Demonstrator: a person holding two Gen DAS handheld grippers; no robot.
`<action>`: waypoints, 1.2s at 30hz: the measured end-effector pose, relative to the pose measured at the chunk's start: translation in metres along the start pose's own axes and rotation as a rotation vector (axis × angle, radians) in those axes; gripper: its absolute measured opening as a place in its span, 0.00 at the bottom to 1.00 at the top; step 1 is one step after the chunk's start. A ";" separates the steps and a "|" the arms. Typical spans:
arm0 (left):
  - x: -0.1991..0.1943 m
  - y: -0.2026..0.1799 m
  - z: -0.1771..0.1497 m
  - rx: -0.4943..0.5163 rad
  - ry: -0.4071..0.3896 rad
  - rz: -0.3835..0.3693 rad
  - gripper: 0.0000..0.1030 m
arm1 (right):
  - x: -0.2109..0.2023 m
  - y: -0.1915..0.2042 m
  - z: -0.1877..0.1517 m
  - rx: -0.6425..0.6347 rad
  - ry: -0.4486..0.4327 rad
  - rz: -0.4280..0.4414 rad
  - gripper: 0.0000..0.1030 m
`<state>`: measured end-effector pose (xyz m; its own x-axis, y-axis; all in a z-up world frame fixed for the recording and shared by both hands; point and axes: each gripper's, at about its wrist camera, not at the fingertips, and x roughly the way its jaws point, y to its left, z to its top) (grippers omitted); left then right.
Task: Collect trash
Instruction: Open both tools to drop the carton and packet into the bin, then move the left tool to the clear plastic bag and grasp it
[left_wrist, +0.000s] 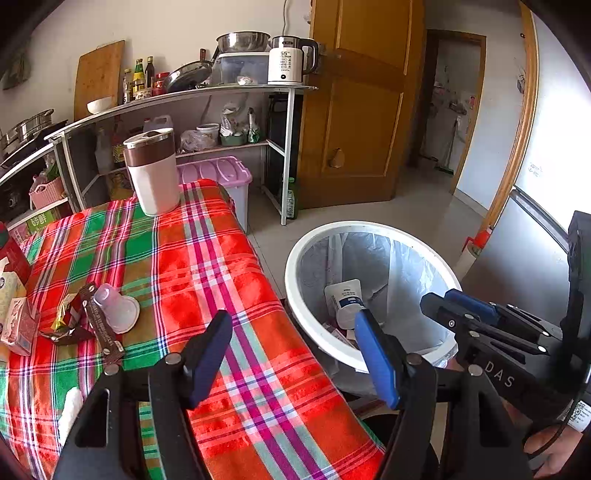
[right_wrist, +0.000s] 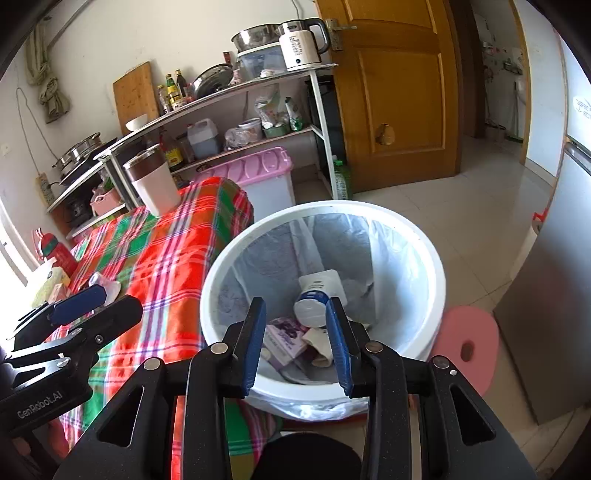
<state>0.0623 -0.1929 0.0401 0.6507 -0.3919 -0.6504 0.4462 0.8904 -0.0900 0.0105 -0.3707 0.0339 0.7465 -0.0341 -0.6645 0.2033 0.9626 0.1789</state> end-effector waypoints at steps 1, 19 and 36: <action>-0.003 0.003 -0.001 -0.005 -0.003 0.001 0.69 | -0.001 0.003 -0.001 -0.006 -0.002 0.005 0.34; -0.040 0.074 -0.029 -0.119 -0.030 0.093 0.69 | -0.004 0.063 -0.012 -0.089 -0.011 0.124 0.42; -0.060 0.168 -0.082 -0.244 0.016 0.245 0.72 | 0.016 0.140 -0.033 -0.234 0.009 0.279 0.43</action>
<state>0.0482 -0.0011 0.0021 0.7099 -0.1581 -0.6863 0.1167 0.9874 -0.1067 0.0299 -0.2277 0.0246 0.7473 0.2397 -0.6198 -0.1586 0.9701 0.1839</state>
